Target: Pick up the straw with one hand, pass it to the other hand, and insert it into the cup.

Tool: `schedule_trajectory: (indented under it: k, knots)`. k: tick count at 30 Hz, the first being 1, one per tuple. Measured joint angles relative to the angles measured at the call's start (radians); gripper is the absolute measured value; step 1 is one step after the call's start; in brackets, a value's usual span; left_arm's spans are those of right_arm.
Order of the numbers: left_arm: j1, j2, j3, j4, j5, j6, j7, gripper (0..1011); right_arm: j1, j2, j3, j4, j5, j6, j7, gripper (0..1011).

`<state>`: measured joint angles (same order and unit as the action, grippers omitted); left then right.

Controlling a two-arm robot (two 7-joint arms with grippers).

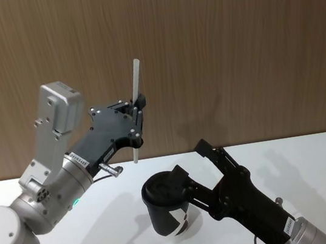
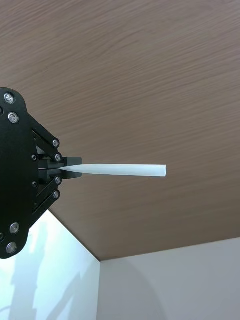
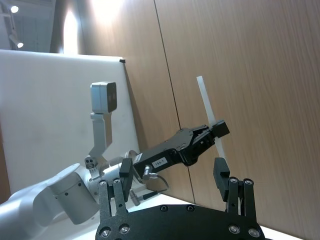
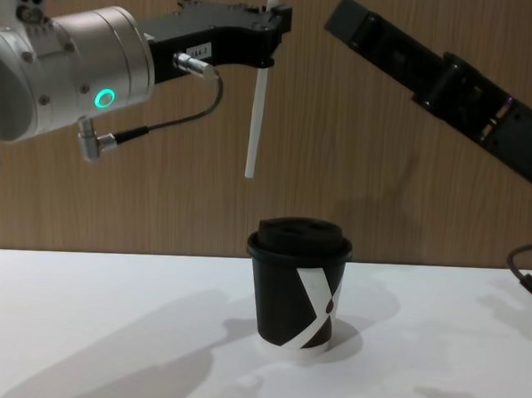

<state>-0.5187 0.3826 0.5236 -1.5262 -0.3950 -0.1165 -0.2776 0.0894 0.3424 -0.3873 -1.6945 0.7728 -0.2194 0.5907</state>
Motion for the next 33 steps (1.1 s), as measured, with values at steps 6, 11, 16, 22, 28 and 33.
schedule_trajectory:
  k: [6,11,16,22,28,33]
  knots:
    - [-0.016,-0.018,0.005,0.033,0.011,-0.005,-0.009,4,0.0,0.0,0.0,0.0,0.0,0.0,0.0,1001]
    - [-0.025,-0.031,0.006,0.054,0.012,-0.008,-0.018,4,0.0,0.0,0.0,0.0,0.0,0.0,0.0,1001]
    - [-0.032,-0.046,0.006,0.076,0.0,-0.01,-0.038,5,0.0,0.0,0.0,0.0,0.0,0.0,0.0,1001]
    - [-0.038,-0.066,-0.001,0.099,-0.031,-0.008,-0.067,4,0.0,0.0,0.0,0.0,0.0,0.0,0.0,1001]
    - [-0.045,-0.086,-0.007,0.122,-0.064,-0.002,-0.099,4,0.0,0.0,0.0,0.0,0.0,0.0,0.0,1001]
    - [-0.051,-0.1,-0.009,0.139,-0.081,0.002,-0.118,4,0.0,0.0,0.0,0.0,0.0,0.0,0.0,1001]
